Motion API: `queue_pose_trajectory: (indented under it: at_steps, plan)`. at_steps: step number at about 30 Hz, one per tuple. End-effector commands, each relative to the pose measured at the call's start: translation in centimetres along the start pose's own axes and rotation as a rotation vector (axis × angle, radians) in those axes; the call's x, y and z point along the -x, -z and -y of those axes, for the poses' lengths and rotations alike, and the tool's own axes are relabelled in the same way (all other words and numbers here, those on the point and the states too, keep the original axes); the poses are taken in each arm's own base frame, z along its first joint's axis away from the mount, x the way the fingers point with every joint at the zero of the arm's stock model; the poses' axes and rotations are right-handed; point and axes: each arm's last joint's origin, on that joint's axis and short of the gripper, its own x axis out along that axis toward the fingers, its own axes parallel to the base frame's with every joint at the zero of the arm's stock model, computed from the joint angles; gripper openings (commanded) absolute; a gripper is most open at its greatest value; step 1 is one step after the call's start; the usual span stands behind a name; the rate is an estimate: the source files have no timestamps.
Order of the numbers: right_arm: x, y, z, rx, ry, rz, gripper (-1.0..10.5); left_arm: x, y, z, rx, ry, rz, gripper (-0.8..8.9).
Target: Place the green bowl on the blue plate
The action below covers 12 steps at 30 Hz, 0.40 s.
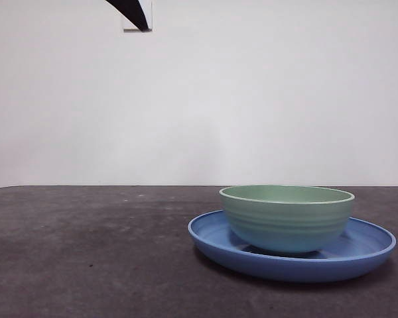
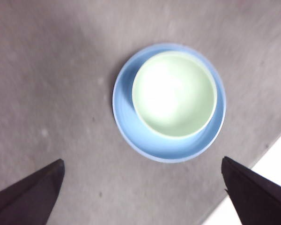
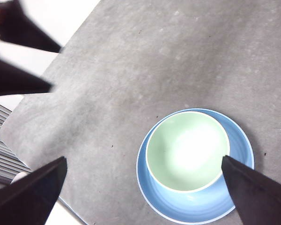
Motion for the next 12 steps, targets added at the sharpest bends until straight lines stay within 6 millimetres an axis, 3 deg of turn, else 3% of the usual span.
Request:
queue_pose_trajectory:
  at_steps: [1, 5, 12]
  plan:
    - [0.2, -0.4, -0.3, 0.030, -0.005, 0.017, 5.7, 2.1, 3.4, -0.2, -0.020, -0.001, 0.105, 6.26]
    - [0.2, -0.4, -0.3, 0.038, -0.005, 0.018, 5.7, 4.7, 10.5, -1.0, -0.006, -0.019, 0.233, 6.26]
    - [0.2, -0.4, -0.3, 0.044, -0.005, 0.018, 5.7, 6.1, 18.2, -1.3, 0.000, -0.029, 0.405, 6.26]
